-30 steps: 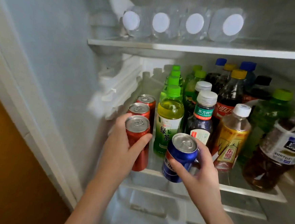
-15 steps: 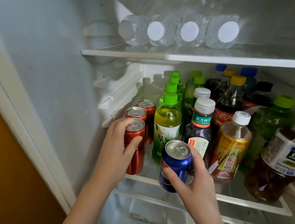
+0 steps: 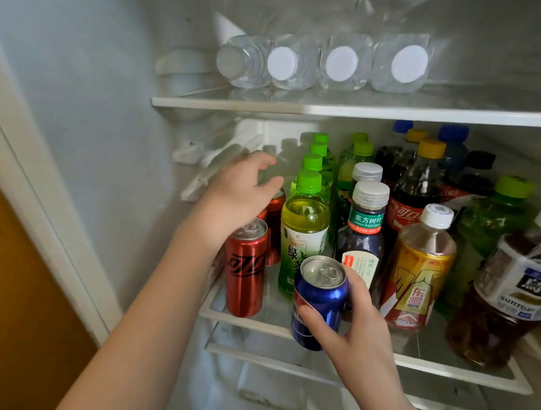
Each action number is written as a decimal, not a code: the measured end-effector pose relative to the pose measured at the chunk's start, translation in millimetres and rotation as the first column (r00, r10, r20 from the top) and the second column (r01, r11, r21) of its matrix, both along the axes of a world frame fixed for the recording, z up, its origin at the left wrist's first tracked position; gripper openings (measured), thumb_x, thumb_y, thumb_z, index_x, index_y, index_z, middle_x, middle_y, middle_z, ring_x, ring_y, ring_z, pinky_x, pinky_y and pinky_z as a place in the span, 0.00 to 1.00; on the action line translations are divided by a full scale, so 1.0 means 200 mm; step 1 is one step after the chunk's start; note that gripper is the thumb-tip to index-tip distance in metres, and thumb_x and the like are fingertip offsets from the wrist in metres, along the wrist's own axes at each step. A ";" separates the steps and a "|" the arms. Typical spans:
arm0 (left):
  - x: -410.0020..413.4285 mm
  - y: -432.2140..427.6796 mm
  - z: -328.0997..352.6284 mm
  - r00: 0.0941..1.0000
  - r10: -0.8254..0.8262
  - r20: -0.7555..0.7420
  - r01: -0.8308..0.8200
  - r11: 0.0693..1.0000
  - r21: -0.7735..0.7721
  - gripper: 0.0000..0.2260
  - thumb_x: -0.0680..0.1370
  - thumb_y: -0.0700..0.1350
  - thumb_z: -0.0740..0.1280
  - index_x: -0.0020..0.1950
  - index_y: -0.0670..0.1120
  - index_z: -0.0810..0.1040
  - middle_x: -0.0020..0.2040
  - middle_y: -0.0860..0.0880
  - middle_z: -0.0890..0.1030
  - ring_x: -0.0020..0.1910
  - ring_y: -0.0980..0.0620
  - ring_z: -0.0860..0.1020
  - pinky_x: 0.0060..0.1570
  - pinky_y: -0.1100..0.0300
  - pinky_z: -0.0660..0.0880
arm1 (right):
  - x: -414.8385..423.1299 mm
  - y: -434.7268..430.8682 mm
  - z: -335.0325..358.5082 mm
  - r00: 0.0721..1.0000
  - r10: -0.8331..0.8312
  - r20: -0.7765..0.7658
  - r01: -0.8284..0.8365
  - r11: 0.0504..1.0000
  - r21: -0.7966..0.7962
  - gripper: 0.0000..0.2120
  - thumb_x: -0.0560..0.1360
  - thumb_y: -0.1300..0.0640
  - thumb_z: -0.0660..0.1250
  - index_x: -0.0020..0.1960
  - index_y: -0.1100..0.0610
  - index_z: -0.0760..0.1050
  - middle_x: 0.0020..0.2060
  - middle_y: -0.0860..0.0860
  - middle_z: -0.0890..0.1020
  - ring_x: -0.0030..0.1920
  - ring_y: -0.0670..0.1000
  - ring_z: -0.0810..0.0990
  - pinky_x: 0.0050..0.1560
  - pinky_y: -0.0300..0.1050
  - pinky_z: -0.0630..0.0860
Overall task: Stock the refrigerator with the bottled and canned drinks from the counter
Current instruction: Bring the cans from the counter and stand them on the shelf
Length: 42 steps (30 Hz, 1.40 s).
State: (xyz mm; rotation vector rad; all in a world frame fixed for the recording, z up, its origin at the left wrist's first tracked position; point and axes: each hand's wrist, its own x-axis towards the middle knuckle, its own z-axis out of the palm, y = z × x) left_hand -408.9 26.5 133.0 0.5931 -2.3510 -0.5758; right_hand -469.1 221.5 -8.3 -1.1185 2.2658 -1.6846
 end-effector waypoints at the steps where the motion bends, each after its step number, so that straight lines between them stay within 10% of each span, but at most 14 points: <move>1: -0.06 -0.03 0.04 0.994 0.006 0.110 -0.003 1.000 -0.029 0.19 0.78 0.47 0.64 0.69 0.47 0.72 0.66 0.47 0.74 0.63 0.51 0.73 0.61 0.59 0.68 | 0.00 0.00 0.00 1.000 -0.007 -0.006 0.008 1.000 0.002 0.34 0.62 0.36 0.71 0.65 0.36 0.63 0.53 0.35 0.78 0.55 0.40 0.76 0.55 0.43 0.75; 8: -0.34 -0.13 0.14 0.647 0.141 0.749 0.018 0.980 -0.200 0.23 0.72 0.48 0.72 0.64 0.42 0.74 0.59 0.44 0.78 0.47 0.46 0.76 0.47 0.58 0.74 | 0.03 0.02 0.00 0.999 -0.025 -0.045 0.025 1.000 -0.003 0.36 0.63 0.39 0.72 0.68 0.41 0.63 0.56 0.35 0.76 0.59 0.41 0.75 0.59 0.46 0.75; 18: -0.51 -0.34 0.13 0.655 0.014 0.756 0.104 0.989 -0.108 0.14 0.68 0.45 0.78 0.46 0.47 0.74 0.50 0.45 0.77 0.45 0.45 0.78 0.50 0.52 0.79 | 0.03 0.02 0.01 0.995 -0.041 -0.089 0.043 0.999 0.022 0.37 0.62 0.37 0.71 0.68 0.40 0.63 0.56 0.36 0.76 0.57 0.42 0.75 0.57 0.46 0.76; 26: -0.60 -0.42 0.14 0.690 -0.039 0.723 0.199 0.970 -0.138 0.14 0.68 0.40 0.76 0.51 0.45 0.78 0.44 0.48 0.77 0.43 0.50 0.74 0.32 0.64 0.68 | 0.01 0.02 0.07 0.965 -0.098 -0.242 0.113 0.993 0.046 0.31 0.61 0.34 0.69 0.63 0.36 0.67 0.51 0.30 0.75 0.54 0.33 0.73 0.49 0.24 0.69; 33: -0.66 -0.51 0.10 0.758 0.024 0.651 0.194 0.946 -0.260 0.18 0.68 0.42 0.76 0.57 0.45 0.79 0.47 0.46 0.78 0.43 0.48 0.74 0.42 0.61 0.69 | -0.03 0.03 0.11 0.955 -0.065 -0.291 0.089 0.994 0.068 0.32 0.60 0.35 0.72 0.63 0.41 0.71 0.52 0.34 0.78 0.52 0.37 0.77 0.49 0.34 0.76; 42: -0.71 -0.55 0.08 0.785 0.070 0.616 0.190 0.919 -0.346 0.16 0.73 0.43 0.72 0.60 0.42 0.77 0.57 0.38 0.78 0.53 0.40 0.77 0.50 0.54 0.74 | -0.02 0.00 0.06 0.964 -0.071 -0.257 0.067 0.997 -0.025 0.28 0.62 0.37 0.70 0.60 0.33 0.66 0.53 0.30 0.74 0.56 0.31 0.72 0.49 0.21 0.67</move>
